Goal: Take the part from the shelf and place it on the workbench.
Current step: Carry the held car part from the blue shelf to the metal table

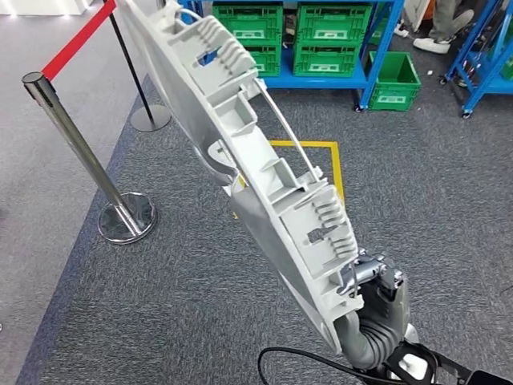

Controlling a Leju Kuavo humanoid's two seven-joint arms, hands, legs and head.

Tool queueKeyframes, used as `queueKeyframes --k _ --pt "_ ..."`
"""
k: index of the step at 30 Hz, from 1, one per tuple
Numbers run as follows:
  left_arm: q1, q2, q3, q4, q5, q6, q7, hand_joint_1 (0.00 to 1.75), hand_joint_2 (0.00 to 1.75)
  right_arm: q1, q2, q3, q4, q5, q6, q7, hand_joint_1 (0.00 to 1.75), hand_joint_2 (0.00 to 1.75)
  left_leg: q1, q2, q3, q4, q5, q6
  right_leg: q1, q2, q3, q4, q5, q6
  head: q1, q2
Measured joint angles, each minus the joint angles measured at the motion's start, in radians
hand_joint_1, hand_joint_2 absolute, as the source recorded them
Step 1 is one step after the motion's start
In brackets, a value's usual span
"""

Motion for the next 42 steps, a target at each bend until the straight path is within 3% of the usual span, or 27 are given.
queueKeyframes --k 1,3,4,6,8,9,10,11,12,13,15,16,18,20,23,24,25,27,29,31,37,40,41,42 --pt "-0.001 -0.001 0.0 0.0 0.0 0.0 0.0 0.0 1.75 0.002 0.001 -0.001 -0.003 0.005 -0.003 0.0 1.75 1.75 -0.003 -0.001 0.017 -0.033 -0.008 0.009 0.0 -0.001 -0.005 -0.002 0.012 0.006 0.0 0.0" --pt "0.001 -0.003 0.0 0.0 0.0 0.0 -0.001 0.0 1.75 0.006 0.002 -0.004 -0.004 0.011 -0.005 0.0 1.75 1.75 -0.006 0.0 0.002 -0.039 0.003 0.029 -0.004 0.0 -0.013 -0.009 0.03 0.018 0.0 0.0" --pt "0.003 -0.004 0.0 0.0 0.0 0.0 -0.001 0.0 1.75 0.008 0.002 -0.005 -0.005 0.015 -0.006 0.0 1.75 1.75 -0.006 0.002 -0.008 -0.038 0.013 0.038 -0.006 0.001 -0.02 0.0 0.015 0.023 0.001 0.0" --pt "0.003 -0.005 0.0 0.0 0.002 0.004 -0.006 0.0 1.75 0.011 0.002 -0.007 -0.006 0.023 -0.008 0.0 1.75 1.75 -0.005 0.005 -0.031 -0.039 0.034 0.051 -0.007 0.003 -0.05 0.084 -0.072 0.031 0.005 0.0" --pt "0.003 -0.005 0.0 0.0 0.002 0.01 -0.011 0.0 1.75 0.012 0.001 -0.007 -0.007 0.02 -0.008 0.002 1.75 1.75 -0.007 0.01 -0.056 -0.039 0.054 0.058 -0.006 0.003 -0.083 0.225 -0.159 0.035 0.009 0.0" --pt "0.003 -0.006 0.0 0.0 0.002 0.014 -0.013 0.0 1.75 0.012 0.001 -0.007 -0.007 0.015 -0.008 0.004 1.75 1.75 -0.008 0.014 -0.068 -0.039 0.064 0.058 -0.006 0.003 -0.089 0.279 -0.17 0.036 0.01 0.0" --pt "0.003 -0.006 0.0 0.0 0.001 0.017 -0.013 0.0 1.75 0.013 0.001 -0.007 -0.007 0.01 -0.008 0.006 1.75 1.75 -0.009 0.019 -0.079 -0.038 0.074 0.057 -0.006 0.003 -0.081 0.304 -0.158 0.035 0.01 0.0" --pt "0.003 -0.007 0.0 0.0 -0.001 0.021 -0.012 0.0 1.75 0.013 0.001 -0.007 -0.007 0.007 -0.008 0.007 1.75 1.75 -0.01 0.026 -0.09 -0.037 0.083 0.056 -0.006 0.001 -0.055 0.291 -0.133 0.033 0.011 0.0" --pt "0.003 -0.008 0.0 0.0 -0.001 0.024 -0.012 0.0 1.75 0.013 0.001 -0.007 -0.007 0.006 -0.008 0.008 1.75 1.75 -0.011 0.032 -0.098 -0.036 0.09 0.054 -0.005 -0.007 -0.007 0.241 -0.11 0.03 0.011 0.0" --pt "0.003 -0.008 -0.001 0.0 -0.002 0.027 -0.012 0.0 1.75 0.012 0.002 -0.007 -0.007 0.006 -0.008 0.009 1.75 1.75 -0.012 0.039 -0.105 -0.035 0.096 0.05 -0.002 -0.022 0.052 0.166 -0.105 0.026 0.011 0.0" --pt "0.004 -0.009 -0.001 0.0 -0.002 0.03 -0.013 0.0 1.75 0.009 0.002 -0.007 -0.008 0.007 -0.009 0.013 1.75 1.75 -0.015 0.053 -0.111 -0.03 0.104 0.041 0.005 -0.048 0.144 0.03 -0.127 0.016 0.011 0.0" --pt "0.004 -0.009 -0.001 0.0 -0.002 0.031 -0.013 0.0 1.75 0.009 0.002 -0.007 -0.008 0.008 -0.009 0.015 1.75 1.75 -0.015 0.061 -0.112 -0.028 0.108 0.036 0.009 -0.051 0.159 -0.002 -0.14 0.011 0.011 0.0" --pt "0.003 -0.009 -0.001 0.0 -0.002 0.031 -0.013 0.0 1.75 0.011 0.002 -0.007 -0.009 0.011 -0.011 0.017 1.75 1.75 -0.014 0.075 -0.114 -0.026 0.112 0.023 0.01 -0.033 0.151 -0.011 -0.136 -0.004 0.011 0.0" --pt "0.003 -0.008 -0.002 0.0 -0.003 0.032 -0.015 0.0 1.75 0.012 0.002 -0.007 -0.009 0.024 -0.017 0.019 1.75 1.75 -0.011 0.055 -0.13 0.01 0.076 0.01 0.007 -0.015 0.142 -0.013 -0.122 -0.02 0.01 0.0" --pt "0.005 -0.009 -0.002 0.0 -0.004 0.031 -0.017 0.0 1.75 0.012 0.002 -0.007 -0.008 0.051 -0.031 0.021 1.75 1.75 -0.009 0.015 -0.203 0.193 -0.039 -0.001 0.005 0.012 0.119 -0.013 -0.1 -0.03 0.009 0.0" --pt "0.005 -0.009 -0.003 0.0 -0.005 0.031 -0.017 0.0 1.75 0.012 0.002 -0.007 -0.008 0.06 -0.037 0.022 1.75 1.75 -0.009 0.012 -0.22 0.242 -0.058 -0.002 0.006 0.023 0.111 -0.013 -0.094 -0.029 0.009 0.0" --pt "0.005 -0.009 -0.004 0.0 -0.006 0.031 -0.018 0.0 1.75 0.013 0.002 -0.007 -0.008 0.07 -0.044 0.023 1.75 1.75 -0.009 0.011 -0.222 0.259 -0.055 -0.001 0.006 0.034 0.105 -0.013 -0.089 -0.028 0.008 0.0" --pt "0.004 -0.009 -0.007 0.0 -0.008 0.031 -0.02 0.0 1.75 0.014 0.002 -0.007 -0.008 0.092 -0.056 0.026 1.75 1.75 -0.009 0.003 -0.171 0.182 -0.002 0.005 0.005 0.057 0.097 -0.012 -0.082 -0.023 0.008 0.0" --pt "0.004 -0.009 -0.01 0.0 -0.01 0.031 -0.021 0.0 1.75 0.014 0.002 -0.007 -0.008 0.101 -0.063 0.029 1.75 1.75 -0.006 -0.035 -0.091 0.047 0.049 0.012 0.006 0.079 0.091 -0.01 -0.076 -0.016 0.009 0.0" --pt "0.004 -0.009 -0.011 0.0 -0.01 0.031 -0.021 0.0 1.75 0.013 0.002 -0.007 -0.008 0.103 -0.065 0.031 1.75 1.75 -0.002 -0.068 -0.052 -0.021 0.059 0.017 0.009 0.092 0.083 -0.008 -0.072 -0.011 0.01 0.0" --pt "0.004 -0.01 -0.011 0.0 -0.011 0.031 -0.021 0.0 1.75 0.013 0.002 -0.007 -0.008 0.104 -0.066 0.032 1.75 1.75 -0.001 -0.069 -0.051 -0.027 0.058 0.018 0.009 0.096 0.081 -0.006 -0.07 -0.008 0.011 0.0" --pt "0.003 -0.01 -0.011 0.0 -0.011 0.031 -0.021 0.0 1.75 0.015 0.002 -0.007 -0.008 0.105 -0.067 0.033 1.75 1.75 -0.004 -0.055 -0.056 -0.028 0.055 0.023 0.007 0.109 0.075 -0.004 -0.065 0.001 0.01 0.0" --pt "0.002 -0.011 -0.012 0.0 -0.011 0.03 -0.022 0.0 1.75 0.016 0.002 -0.007 -0.008 0.105 -0.067 0.033 1.75 1.75 -0.003 -0.044 -0.057 -0.029 0.056 0.029 0.007 0.101 0.067 0.006 -0.071 0.006 0.011 0.0" --pt "0.002 -0.012 -0.013 0.0 -0.013 0.029 -0.022 0.0 1.75 0.016 0.002 -0.005 -0.008 0.109 -0.069 0.034 1.75 1.75 -0.003 -0.021 -0.058 -0.03 0.057 0.036 0.006 0.077 0.028 0.089 -0.11 0.015 0.015 0.0"
